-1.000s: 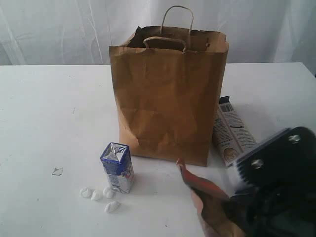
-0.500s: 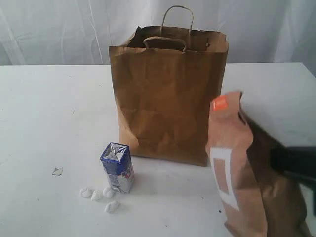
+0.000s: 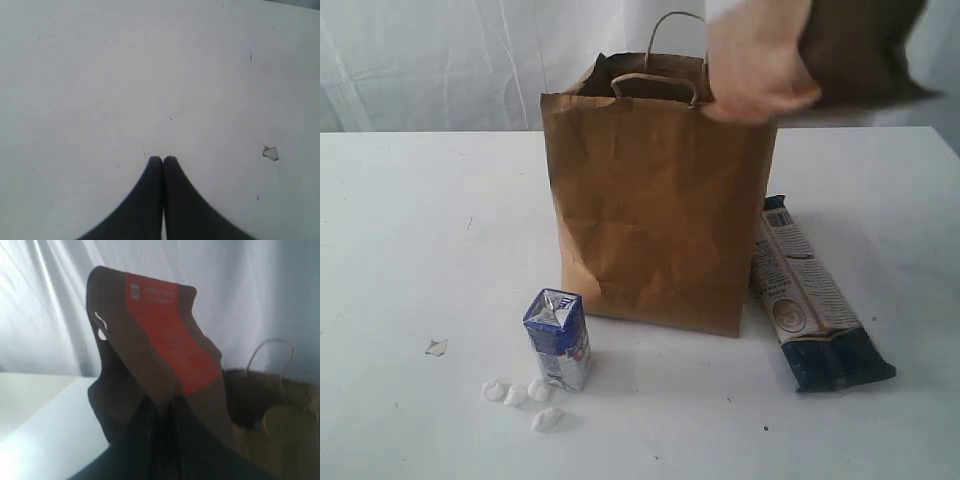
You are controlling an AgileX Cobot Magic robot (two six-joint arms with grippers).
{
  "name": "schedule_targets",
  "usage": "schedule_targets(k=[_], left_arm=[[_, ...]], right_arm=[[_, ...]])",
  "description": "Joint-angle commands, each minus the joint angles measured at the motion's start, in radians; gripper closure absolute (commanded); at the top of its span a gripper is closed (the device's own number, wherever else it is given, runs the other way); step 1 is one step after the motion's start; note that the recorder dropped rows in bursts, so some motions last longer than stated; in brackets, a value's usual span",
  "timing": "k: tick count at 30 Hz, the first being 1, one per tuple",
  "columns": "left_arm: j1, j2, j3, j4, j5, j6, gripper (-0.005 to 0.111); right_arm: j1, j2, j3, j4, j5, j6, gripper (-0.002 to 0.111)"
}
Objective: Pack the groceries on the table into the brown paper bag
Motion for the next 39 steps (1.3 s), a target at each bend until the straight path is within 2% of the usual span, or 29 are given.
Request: schedule_targets(k=[1,3,7,12,15,20,27,31,34,39], left_arm=[[-0.001,0.002,0.006,0.009,0.001,-0.002,0.107],[-0.001,0.002,0.006,0.009,0.001,-0.002,0.107],[-0.001,0.002,0.006,0.009,0.001,-0.002,0.107],[-0.001,0.002,0.006,0.009,0.001,-0.002,0.107],[-0.001,0.002,0.006,0.009,0.001,-0.002,0.107],[-0.001,0.002,0.006,0.009,0.001,-0.002,0.107],[-0.001,0.002,0.006,0.009,0.001,-0.002,0.107],[-0.001,0.002,0.006,0.009,0.001,-0.002,0.107],[-0.001,0.002,0.006,0.009,0.001,-0.002,0.107],[-0.001,0.002,0.006,0.009,0.001,-0.002,0.107]], right_arm=[[-0.005,0.176,-0.16,-0.34,0.025,0.036,0.108],[-0.015,0.261,-0.227,-0.431,0.089,0.036,0.108],[-0.164,0.439,-0.306,-0.469,0.0,0.037,0.108],[-0.417,0.631,-0.344,-0.554,-0.137,0.44,0.108],[-0.487,0.724,-0.344,-0.569,-0.19,0.513,0.108],[-0.533,0.808,-0.344,-0.569,-0.183,0.528,0.108],[-0.547,0.859,-0.344,-0.569,-0.203,0.528,0.108],[-0.55,0.915,-0.344,-0.569,-0.235,0.62,0.108],[-0.557,0.977,-0.344,-0.569,-0.173,0.622,0.108],[-0.574,1.009,-0.344,-0.569,-0.17,0.693,0.108]])
